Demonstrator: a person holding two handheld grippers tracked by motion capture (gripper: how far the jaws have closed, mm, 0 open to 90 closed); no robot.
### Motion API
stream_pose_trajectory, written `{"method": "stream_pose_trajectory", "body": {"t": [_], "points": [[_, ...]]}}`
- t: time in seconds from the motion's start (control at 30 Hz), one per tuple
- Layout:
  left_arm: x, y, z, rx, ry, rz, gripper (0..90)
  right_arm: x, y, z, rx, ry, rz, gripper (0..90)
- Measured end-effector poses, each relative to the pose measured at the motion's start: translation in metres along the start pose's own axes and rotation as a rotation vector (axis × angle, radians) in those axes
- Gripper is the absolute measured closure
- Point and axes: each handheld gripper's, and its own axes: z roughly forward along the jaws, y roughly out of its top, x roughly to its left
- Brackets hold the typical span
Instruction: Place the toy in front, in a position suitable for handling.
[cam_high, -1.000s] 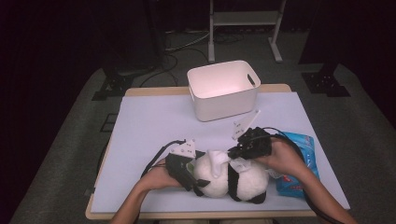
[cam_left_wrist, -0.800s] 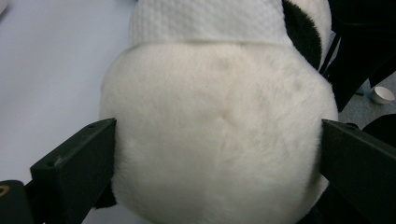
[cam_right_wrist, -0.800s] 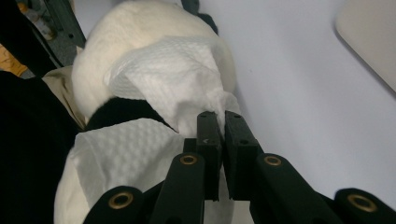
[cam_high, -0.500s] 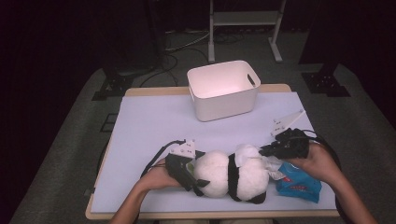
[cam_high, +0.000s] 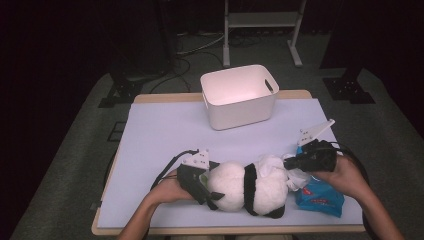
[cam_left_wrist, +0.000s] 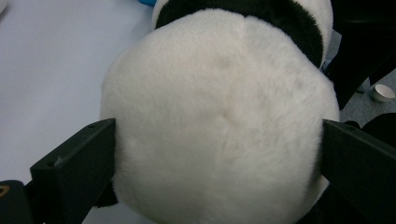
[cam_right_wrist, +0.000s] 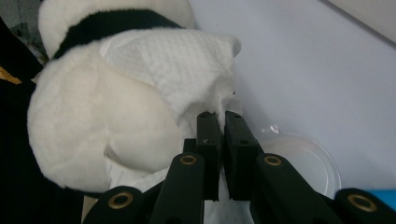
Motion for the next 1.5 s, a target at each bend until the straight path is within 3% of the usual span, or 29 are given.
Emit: {"method": "stream_pose_trajectory", "body": {"t": [0.23, 0.43, 0.77, 1.1, 1.5], "points": [[0.0, 0.001, 0.0, 0.005, 0.003, 0.005, 0.2, 0.005, 0.034, 0.014, -0.008, 0.025, -0.071, 84.7], [-0.001, 0.001, 0.0, 0.004, 0.006, 0.002, 0.2, 0.016, 0.063, 0.04, 0.022, 0.067, -0.124, 84.6], [-0.002, 0.0, 0.0, 0.008, 0.008, 0.007, 0.2, 0.034, 0.094, 0.07, 0.029, 0.141, -0.188, 84.6], [-0.001, 0.0, 0.0, 0.012, 0.0, -0.005, 0.1, 0.042, 0.083, 0.056, 0.027, 0.169, -0.198, 84.6], [0.003, 0.001, -0.005, 0.004, -0.009, -0.041, 0.1, 0.034, 0.035, 0.018, -0.023, 0.13, -0.127, 84.6]]}}
